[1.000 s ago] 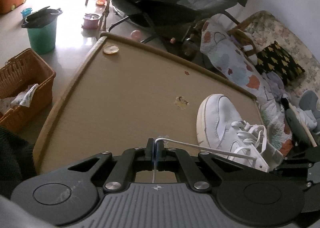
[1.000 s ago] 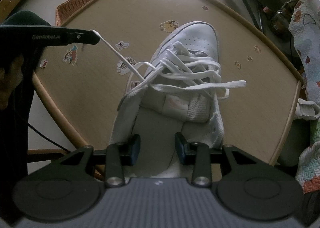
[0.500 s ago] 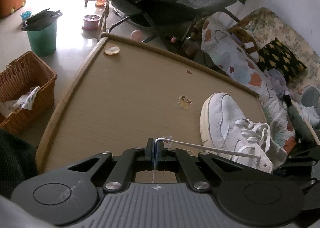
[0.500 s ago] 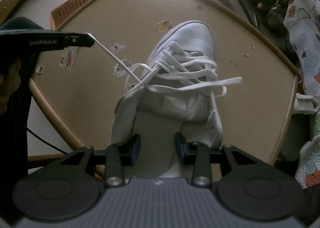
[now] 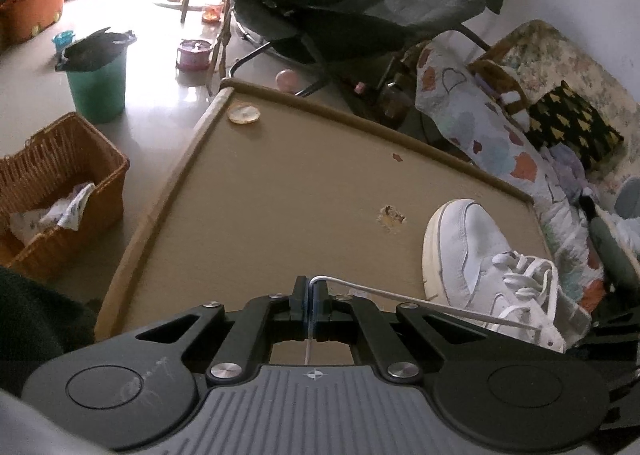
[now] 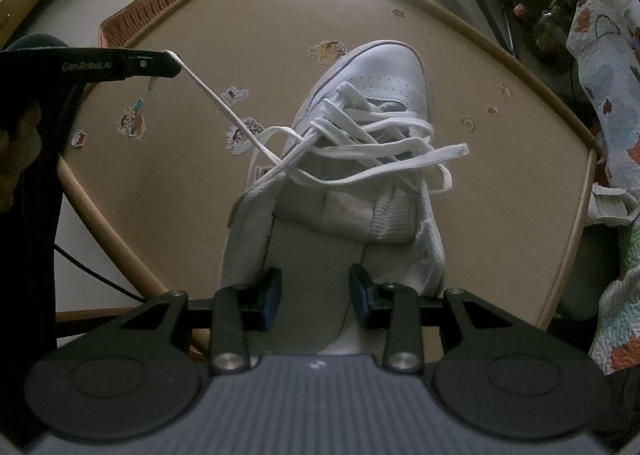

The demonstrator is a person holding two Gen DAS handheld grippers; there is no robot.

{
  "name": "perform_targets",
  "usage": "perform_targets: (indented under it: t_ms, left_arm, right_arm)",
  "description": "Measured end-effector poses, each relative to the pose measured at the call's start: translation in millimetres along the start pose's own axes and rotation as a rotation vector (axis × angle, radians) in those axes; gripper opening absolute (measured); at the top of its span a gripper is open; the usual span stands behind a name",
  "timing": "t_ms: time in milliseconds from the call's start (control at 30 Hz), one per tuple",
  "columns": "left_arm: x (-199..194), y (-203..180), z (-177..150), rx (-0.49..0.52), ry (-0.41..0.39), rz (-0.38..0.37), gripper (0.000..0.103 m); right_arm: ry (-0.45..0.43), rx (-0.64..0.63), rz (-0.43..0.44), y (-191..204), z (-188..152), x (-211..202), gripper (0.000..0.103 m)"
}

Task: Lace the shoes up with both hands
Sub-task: 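Pull the lace end away from the sneaker with the left gripper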

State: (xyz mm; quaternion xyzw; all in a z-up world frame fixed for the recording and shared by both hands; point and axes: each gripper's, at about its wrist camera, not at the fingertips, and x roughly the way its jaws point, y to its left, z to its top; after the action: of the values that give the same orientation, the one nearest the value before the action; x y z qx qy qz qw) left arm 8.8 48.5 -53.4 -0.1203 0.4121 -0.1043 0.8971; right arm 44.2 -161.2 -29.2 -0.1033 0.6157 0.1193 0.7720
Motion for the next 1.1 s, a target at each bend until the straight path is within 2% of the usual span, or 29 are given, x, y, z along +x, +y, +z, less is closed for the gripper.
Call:
perform_targets:
  t_ms: [233, 467, 833, 1100]
  left_arm:
    - [2, 5, 0, 0.006, -0.003, 0.007, 0.002]
    - [7, 17, 3, -0.033, -0.014, 0.015, 0.002]
    - [9, 8, 1, 0.023, -0.042, 0.031, 0.002]
    - [8, 11, 0, 0.013, -0.041, 0.023, 0.002]
  right_arm:
    - [0.01, 0.009, -0.004, 1, 1, 0, 0.037]
    - [0.021, 0.015, -0.008, 2, 3, 1, 0.037]
    - [0.045, 0.041, -0.021, 3, 7, 3, 0.037]
    - [0.053, 0.038, -0.02, 5, 8, 3, 0.037]
